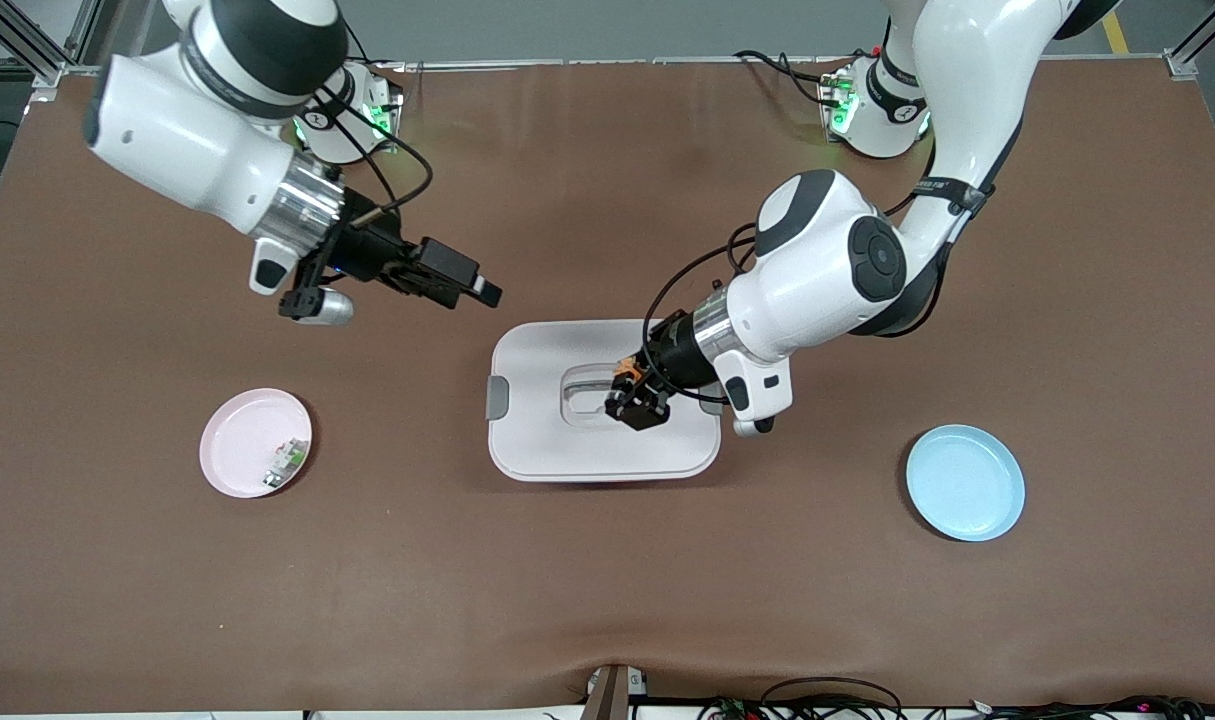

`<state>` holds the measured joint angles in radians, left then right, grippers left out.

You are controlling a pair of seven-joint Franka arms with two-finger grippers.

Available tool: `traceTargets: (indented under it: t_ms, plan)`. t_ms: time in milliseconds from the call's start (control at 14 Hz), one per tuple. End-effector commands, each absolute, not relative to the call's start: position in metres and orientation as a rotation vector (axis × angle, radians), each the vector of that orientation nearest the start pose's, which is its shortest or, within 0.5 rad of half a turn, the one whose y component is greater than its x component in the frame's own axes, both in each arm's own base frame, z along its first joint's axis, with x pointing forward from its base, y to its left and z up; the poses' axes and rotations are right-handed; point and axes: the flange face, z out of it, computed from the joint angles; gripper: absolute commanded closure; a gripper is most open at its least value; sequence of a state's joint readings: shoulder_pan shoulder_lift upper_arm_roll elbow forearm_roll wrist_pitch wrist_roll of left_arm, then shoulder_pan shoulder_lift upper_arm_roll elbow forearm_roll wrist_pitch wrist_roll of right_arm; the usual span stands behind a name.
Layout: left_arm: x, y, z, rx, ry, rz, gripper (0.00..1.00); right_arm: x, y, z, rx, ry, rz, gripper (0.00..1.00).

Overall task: Transfer orange switch to right arm and place
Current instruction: 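Close the right gripper on the switch held by the left gripper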

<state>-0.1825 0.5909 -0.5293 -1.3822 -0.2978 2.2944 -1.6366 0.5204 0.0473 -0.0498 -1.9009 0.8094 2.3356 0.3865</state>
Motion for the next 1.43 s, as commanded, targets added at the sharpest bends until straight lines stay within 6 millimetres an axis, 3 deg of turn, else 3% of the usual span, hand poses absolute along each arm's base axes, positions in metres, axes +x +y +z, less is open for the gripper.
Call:
traceTargets:
  t_ms: [0,215,644,1074,1360]
  plan:
    - [0.611,-0.427,0.456,2.022,1.528,-0.522,1.0,0.539,0.309,0.496,-2.322,0.44,-0.095,0.0]
    - [0.602,-0.434,0.456,1.975,1.625,-0.614,1.0,0.542,0.313,0.484,-2.277,0.414,-0.081,0.0]
    - [0.579,-0.45,0.464,1.973,1.74,-0.729,1.0,0.549,0.328,0.478,-2.177,0.479,-0.002,0.0]
    - [0.572,-0.453,0.468,1.966,1.781,-0.757,1.0,0.541,0.35,0.448,-2.169,0.513,0.119,0.0]
    - [0.571,-0.454,0.471,1.959,1.788,-0.757,1.0,0.54,0.363,0.45,-2.143,0.566,0.161,0.0]
